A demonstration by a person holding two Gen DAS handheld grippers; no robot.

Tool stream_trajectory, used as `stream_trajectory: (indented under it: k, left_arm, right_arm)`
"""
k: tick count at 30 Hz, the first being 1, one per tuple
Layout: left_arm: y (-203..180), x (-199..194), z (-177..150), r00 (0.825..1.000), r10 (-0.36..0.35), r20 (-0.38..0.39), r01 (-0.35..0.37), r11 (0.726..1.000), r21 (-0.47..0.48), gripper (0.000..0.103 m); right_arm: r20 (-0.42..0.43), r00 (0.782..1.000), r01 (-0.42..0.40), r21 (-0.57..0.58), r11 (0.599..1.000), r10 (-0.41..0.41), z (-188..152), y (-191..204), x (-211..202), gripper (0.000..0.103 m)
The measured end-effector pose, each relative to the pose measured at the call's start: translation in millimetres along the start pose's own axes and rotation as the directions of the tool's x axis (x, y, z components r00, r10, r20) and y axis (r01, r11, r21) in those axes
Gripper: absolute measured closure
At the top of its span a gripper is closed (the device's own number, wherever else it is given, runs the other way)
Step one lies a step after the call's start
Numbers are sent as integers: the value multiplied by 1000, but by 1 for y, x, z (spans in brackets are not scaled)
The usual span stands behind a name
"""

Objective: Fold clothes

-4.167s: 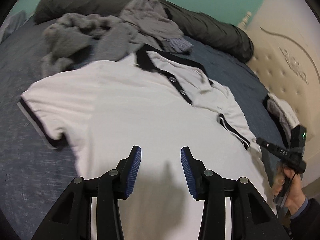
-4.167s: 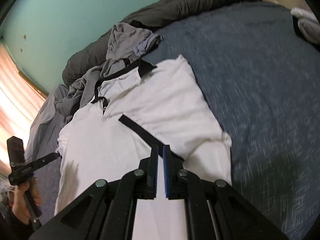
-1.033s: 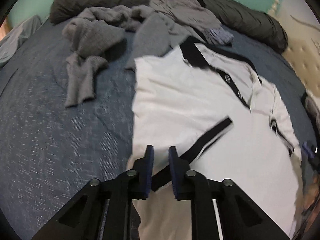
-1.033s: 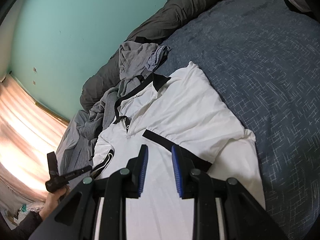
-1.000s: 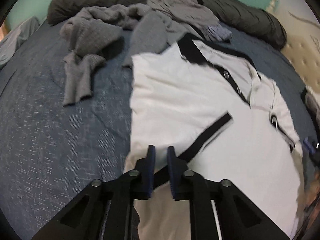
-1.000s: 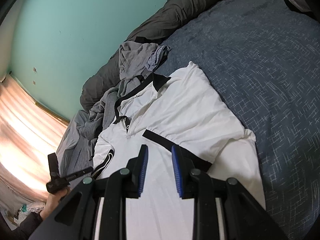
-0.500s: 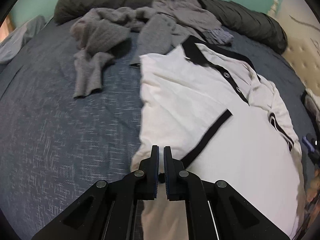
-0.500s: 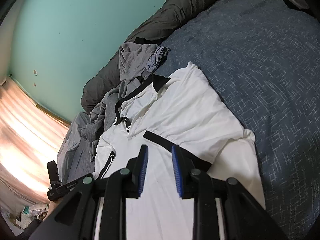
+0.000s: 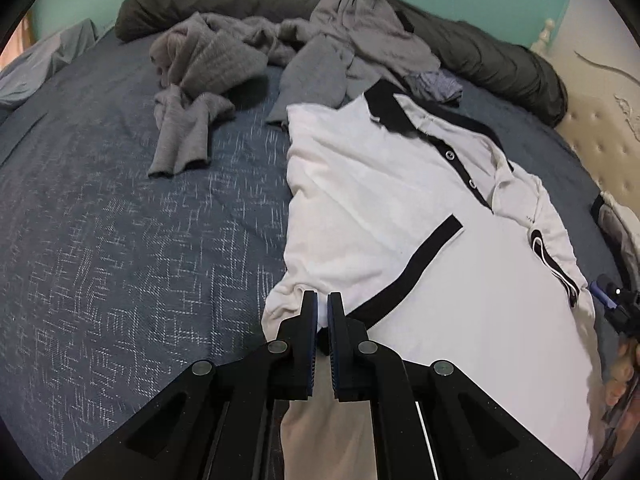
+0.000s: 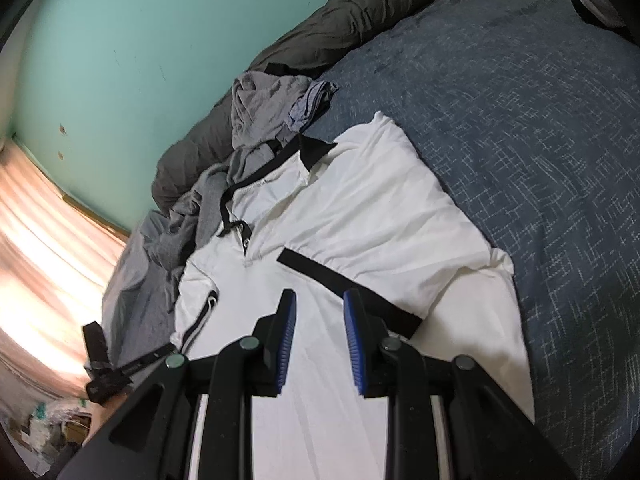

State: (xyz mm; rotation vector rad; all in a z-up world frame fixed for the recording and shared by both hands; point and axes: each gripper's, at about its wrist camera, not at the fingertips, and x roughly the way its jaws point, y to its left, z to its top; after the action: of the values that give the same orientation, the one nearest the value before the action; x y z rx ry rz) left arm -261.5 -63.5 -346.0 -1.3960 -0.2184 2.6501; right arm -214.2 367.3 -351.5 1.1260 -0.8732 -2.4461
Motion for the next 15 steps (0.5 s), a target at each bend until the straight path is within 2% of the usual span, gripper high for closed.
stream_trajectory:
  k: [1,2,3,5,8,15]
  left_arm:
    - [1,-1,-1,1000,-1,14,1,1000,0,97]
    - [4,-1,-2,1000,-1,25,1,1000,-6,97]
    - [8,-1,-4,1000,-3,30,3,1000,-16,97]
    - [17,3,-6,999,-17,33,18,999,-48,96]
    - [27,8,-12,996,-79,40,82,991,-103,93]
    - [27,10,-17,985,-169,32,172,974,-145,92]
  right_arm:
    - [-7,1000,9,-17,1000,-9,-1,4,2,76]
    - [-14,1000,16,-31,999,-16,-2,7,4,67]
    - [-19,1000,20,-43,999,-21,-4,11,6,63]
    - [-29,999,28,-69,997,-30,-7,19,9,63]
    - [-42,998,40,-108,993,-44,-12,31,13,63]
    - [-69,996,48,-148,988,-58,-19,58,25,63]
